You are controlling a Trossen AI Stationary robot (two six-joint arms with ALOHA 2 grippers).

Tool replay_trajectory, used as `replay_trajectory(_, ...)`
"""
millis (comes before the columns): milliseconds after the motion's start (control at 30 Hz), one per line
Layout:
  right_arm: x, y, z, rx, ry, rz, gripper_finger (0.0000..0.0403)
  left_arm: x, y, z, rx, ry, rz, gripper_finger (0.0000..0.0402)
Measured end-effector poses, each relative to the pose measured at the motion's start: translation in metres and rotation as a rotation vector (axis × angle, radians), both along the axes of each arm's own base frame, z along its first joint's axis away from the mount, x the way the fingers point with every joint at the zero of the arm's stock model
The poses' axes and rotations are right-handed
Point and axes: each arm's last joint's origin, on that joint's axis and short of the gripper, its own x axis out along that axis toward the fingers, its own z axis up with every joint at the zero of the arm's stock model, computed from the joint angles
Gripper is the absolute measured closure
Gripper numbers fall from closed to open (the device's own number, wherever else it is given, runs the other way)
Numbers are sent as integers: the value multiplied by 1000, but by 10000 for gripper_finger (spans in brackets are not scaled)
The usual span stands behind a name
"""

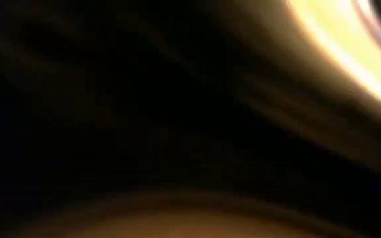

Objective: Pick & Place candle stick holders
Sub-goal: Put the right gold candle holder aligned with the other gold candle holder on the shelf

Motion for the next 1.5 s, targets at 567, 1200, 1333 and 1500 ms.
replay_trajectory(567,37,-14,-2,89,-8,91,385,0,0,0,0,0,0,374)
replay_trajectory(1200,46,-16,4,47,-77,32,385,0,0,0,0,0,0,374)
replay_trajectory(1333,47,-17,5,37,-82,11,385,0,0,0,0,0,0,374)
replay_trajectory(1500,48,-19,4,10,-92,-41,385,0,0,0,0,0,0,374)
